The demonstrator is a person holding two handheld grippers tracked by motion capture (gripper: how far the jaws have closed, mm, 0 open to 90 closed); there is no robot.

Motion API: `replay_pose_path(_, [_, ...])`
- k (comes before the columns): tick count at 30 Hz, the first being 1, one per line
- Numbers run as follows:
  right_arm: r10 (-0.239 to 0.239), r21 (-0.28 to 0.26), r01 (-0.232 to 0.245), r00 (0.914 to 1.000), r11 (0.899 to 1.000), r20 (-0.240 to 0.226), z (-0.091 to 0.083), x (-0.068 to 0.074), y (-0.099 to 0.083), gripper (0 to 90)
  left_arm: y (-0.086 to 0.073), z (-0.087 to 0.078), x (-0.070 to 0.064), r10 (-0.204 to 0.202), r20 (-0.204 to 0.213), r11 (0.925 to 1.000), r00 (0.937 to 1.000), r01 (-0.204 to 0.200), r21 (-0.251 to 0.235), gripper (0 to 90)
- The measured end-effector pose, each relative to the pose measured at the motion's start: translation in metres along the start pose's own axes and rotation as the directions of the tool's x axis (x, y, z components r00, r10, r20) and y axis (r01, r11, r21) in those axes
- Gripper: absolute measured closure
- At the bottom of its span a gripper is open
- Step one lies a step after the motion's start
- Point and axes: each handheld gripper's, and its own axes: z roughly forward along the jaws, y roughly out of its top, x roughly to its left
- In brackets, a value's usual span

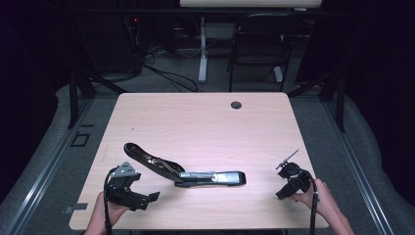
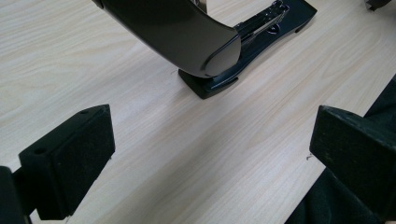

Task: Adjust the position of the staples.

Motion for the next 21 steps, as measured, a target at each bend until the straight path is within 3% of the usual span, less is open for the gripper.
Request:
replay_pose_path(2, [-0.023, 0.028, 0.023, 0.9997, 0.999, -0.001, 0.0, -0.003, 0.001, 56.6, 0.0, 0.0, 0.0, 0.0, 0.0, 1.0, 1.0, 0.0, 0.001, 0.2])
replay_pose_path(3, [0.037, -0.052, -0.038, 0.9992, 0.998, -0.018, 0.005, 0.0, -0.002, 56.8, 0.0, 0.0, 0.0, 0.001, 0.0, 1.0, 1.0, -0.001, 0.002, 0.2])
replay_pose_path(4, [0.022, -0.036, -0.023, 0.9997, 0.999, -0.007, 0.004, -0.002, -0.002, 56.9, 0.0, 0.0, 0.0, 0.004, -0.001, 1.0, 1.0, -0.004, 0.004, 0.2])
replay_pose_path(5, [-0.049, 0.051, 0.048, 0.9987, 0.998, 0.014, -0.003, -0.006, 0.002, 56.9, 0.0, 0.0, 0.0, 0.004, -0.001, 1.0, 1.0, -0.004, 0.004, 0.2])
replay_pose_path(6, [0.058, -0.09, -0.059, 0.9982, 0.994, -0.019, 0.007, -0.001, -0.003, 57.0, 0.0, 0.001, 0.0, 0.005, 0.0, 1.0, 1.0, -0.005, 0.005, 0.2])
replay_pose_path(7, [-0.005, -0.02, 0.005, 1.0, 1.0, 0.0, 0.0, -0.004, -0.001, 57.0, 0.0, 0.001, 0.0, 0.002, 0.001, 1.0, 1.0, -0.002, 0.006, 0.2])
replay_pose_path(10, [-0.019, -0.06, 0.019, 0.9998, 0.998, -0.003, -0.003, -0.002, 0.001, 57.1, 0.0, 0.001, 0.0, 0.001, 0.0, 1.0, 1.0, -0.001, 0.007, 0.2])
replay_pose_path(11, [-0.069, -0.029, 0.069, 0.9976, 0.997, 0.007, -0.006, -0.004, 0.003, 57.1, 0.0, 0.001, 0.0, 0.002, -0.002, 1.0, 1.0, -0.002, 0.006, 0.2])
replay_pose_path(12, [-0.046, -0.104, 0.044, 0.9988, 0.994, -0.015, -0.001, -0.001, 0.002, 57.1, 0.0, 0.001, 0.0, 0.002, -0.001, 1.0, 1.0, -0.002, 0.006, 0.2])
replay_pose_path(14, [-0.113, -0.071, 0.113, 0.9936, 0.991, -0.002, -0.003, -0.001, 0.007, 57.1, 0.0, 0.0, 0.001, 0.003, 0.0, 1.0, 1.0, -0.003, 0.007, 0.3])
replay_pose_path(20, [-0.174, -0.075, 0.174, 0.9847, 0.982, 0.005, -0.004, 0.002, 0.015, 57.1, 0.0, 0.0, 0.002, -0.003, -0.001, 1.0, 1.0, 0.003, -0.002, 0.2])
replay_pose_path(21, [-0.183, -0.078, 0.184, 0.9828, 0.98, 0.026, -0.005, 0.003, 0.015, 57.1, 0.0, 0.0, 0.002, -0.007, 0.001, 1.0, 1.0, 0.007, -0.003, 0.2])
